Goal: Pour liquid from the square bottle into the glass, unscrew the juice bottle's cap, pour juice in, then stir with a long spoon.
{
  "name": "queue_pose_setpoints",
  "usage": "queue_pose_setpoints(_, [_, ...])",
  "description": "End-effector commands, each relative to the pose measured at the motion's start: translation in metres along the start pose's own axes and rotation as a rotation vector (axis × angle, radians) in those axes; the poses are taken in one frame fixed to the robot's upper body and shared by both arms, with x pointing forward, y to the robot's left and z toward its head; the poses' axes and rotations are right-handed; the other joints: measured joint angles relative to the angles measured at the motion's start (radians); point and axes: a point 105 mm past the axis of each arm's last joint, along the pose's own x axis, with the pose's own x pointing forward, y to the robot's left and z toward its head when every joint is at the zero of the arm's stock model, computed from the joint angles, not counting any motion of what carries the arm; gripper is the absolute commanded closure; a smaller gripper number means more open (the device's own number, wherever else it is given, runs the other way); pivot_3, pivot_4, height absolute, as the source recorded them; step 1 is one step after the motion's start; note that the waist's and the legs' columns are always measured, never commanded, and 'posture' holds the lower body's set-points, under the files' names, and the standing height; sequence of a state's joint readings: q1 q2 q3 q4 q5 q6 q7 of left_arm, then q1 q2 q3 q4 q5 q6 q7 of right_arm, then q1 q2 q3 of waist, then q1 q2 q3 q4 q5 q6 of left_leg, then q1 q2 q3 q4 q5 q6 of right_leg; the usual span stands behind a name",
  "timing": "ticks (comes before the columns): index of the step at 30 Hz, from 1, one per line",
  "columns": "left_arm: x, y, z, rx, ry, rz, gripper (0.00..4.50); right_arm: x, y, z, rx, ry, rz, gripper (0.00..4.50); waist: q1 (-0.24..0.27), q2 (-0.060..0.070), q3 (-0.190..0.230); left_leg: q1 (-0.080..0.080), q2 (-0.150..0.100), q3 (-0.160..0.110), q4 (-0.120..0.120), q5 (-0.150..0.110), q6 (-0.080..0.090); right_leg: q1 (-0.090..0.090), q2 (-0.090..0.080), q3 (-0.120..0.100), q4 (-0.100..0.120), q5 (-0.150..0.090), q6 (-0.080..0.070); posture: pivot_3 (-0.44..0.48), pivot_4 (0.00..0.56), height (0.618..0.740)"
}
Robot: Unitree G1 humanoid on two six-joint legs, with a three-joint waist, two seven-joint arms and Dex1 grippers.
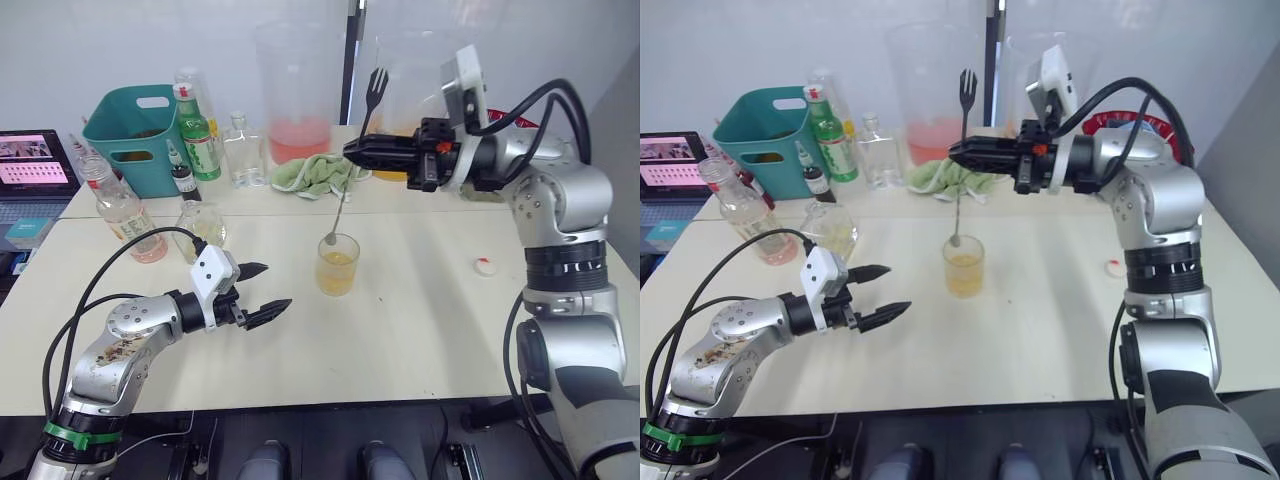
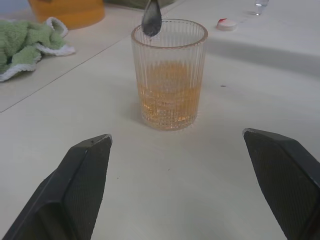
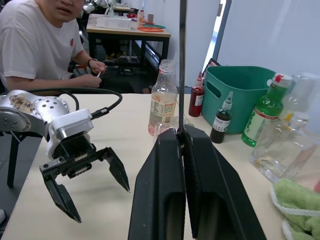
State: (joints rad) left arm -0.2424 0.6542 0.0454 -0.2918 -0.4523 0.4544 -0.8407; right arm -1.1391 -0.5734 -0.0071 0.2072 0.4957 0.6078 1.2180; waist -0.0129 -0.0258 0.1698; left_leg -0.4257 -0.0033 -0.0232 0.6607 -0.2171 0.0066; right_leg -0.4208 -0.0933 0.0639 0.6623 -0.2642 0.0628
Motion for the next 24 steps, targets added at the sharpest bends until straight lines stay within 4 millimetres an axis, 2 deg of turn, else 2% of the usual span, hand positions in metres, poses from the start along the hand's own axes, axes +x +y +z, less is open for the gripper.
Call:
queue_pose_setpoints(1, [-0.001,0.002,0.009,0.04,-0.035,0.005,0.05,-0.009,-0.003,0.016,-0.042,-0.001,-0.02,4.5,0.0,0.0,0.0,0.0,0.0,0.0,0.0,0.0,0.0,0.0,0.0,0.0,0.0,0.0,0.0,0.0,0.15,0.74])
queue_pose_setpoints(5, [0.002,0.001,0.011,0.043,-0.047,-0.001,0.05,-0.013,-0.003,-0.003,-0.005,0.066,-0.036,4.5,-0.002,0.0,0.0,0.0,0.0,0.0,0.0,0.0,0.0,-0.001,0.001,0.0,0.0,0.0,0.0,0.0,0.15,0.74])
queue_pose_setpoints(11, [0.004,0.0,0.011,0.044,-0.052,-0.006,0.05,-0.017,-0.001,-0.002,0.025,0.036,-0.036,4.5,-0.003,0.0,0.0,0.0,0.0,0.0,0.0,0.0,0.0,-0.001,0.001,0.0,0.0,0.0,0.0,0.0,0.15,0.74])
queue_pose_setpoints(18, [0.003,0.006,0.021,0.037,-0.092,0.005,0.05,-0.024,-0.002,0.036,0.098,-0.145,-0.036,4.5,-0.001,0.0,0.0,0.0,0.0,0.0,0.0,0.0,0.0,-0.001,0.001,0.0,0.0,0.0,0.0,0.0,0.15,0.74])
queue_pose_setpoints(24, [-0.003,0.0,0.032,0.028,-0.11,-0.046,0.05,-0.049,-0.015,0.053,0.179,-0.274,-0.129,4.5,-0.001,0.0,0.0,0.0,0.0,0.0,0.0,0.0,0.0,0.0,0.001,0.0,0.0,0.0,0.0,0.0,0.15,0.74])
